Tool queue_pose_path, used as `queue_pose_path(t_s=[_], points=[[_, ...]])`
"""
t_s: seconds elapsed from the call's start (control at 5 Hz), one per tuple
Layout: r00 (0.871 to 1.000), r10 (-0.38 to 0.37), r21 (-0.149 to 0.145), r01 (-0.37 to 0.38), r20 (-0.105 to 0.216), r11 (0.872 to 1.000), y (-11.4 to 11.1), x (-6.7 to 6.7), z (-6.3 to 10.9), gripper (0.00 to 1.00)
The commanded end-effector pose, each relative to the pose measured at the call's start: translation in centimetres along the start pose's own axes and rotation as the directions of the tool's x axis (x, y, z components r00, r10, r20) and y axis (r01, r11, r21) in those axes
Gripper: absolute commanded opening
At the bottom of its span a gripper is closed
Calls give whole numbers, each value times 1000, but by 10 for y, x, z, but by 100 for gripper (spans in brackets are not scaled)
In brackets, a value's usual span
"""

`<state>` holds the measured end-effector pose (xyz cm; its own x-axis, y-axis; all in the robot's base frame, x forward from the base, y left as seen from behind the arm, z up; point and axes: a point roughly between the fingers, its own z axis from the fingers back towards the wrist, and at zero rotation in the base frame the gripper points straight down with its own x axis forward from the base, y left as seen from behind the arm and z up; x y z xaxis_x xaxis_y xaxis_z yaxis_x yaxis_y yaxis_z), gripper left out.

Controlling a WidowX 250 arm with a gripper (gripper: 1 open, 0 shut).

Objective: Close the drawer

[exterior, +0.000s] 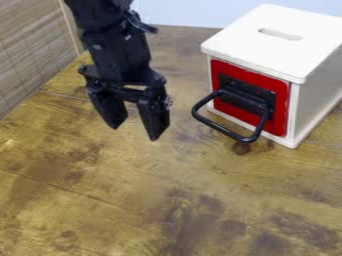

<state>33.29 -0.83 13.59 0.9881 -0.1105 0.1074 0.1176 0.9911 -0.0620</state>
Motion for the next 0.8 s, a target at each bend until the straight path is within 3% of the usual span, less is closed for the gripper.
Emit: queue_pose_path(t_s=[0.0,0.4,0.6], points=[[996,1,13,-2,91,1000,-13,1,22,100],[987,87,16,-90,133,996,-27,8,18,100],[985,96,2,-98,146,995,-13,12,19,100]])
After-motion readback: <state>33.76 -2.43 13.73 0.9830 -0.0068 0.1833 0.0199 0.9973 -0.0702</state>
